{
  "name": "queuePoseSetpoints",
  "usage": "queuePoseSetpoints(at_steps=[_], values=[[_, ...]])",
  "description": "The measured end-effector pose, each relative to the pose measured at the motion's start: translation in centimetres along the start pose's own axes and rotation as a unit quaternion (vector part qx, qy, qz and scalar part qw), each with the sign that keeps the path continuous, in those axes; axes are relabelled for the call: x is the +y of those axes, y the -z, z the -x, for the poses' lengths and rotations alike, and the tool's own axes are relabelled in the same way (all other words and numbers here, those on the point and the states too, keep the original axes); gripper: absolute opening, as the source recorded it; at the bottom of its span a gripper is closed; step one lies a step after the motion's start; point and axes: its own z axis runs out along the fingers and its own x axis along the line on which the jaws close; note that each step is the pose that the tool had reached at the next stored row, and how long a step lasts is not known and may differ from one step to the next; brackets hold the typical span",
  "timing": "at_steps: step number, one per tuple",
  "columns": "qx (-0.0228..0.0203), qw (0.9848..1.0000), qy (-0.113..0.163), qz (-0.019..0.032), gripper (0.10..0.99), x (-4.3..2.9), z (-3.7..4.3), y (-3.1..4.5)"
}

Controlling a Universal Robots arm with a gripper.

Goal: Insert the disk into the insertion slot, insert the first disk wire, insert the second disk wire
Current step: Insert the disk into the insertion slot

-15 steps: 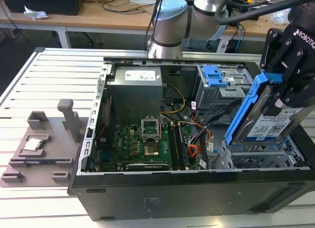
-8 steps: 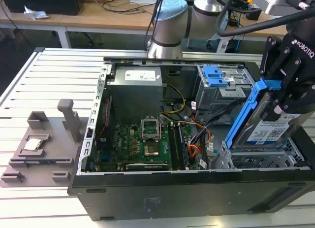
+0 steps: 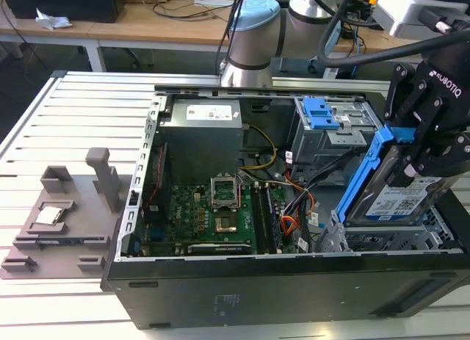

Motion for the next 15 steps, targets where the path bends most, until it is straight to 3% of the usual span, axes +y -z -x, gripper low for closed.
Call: queuePoseSetpoints(at_steps=[15], values=[[0.0001, 1.0000, 0.000, 0.0000, 0.361, -0.06, 0.00, -1.54]])
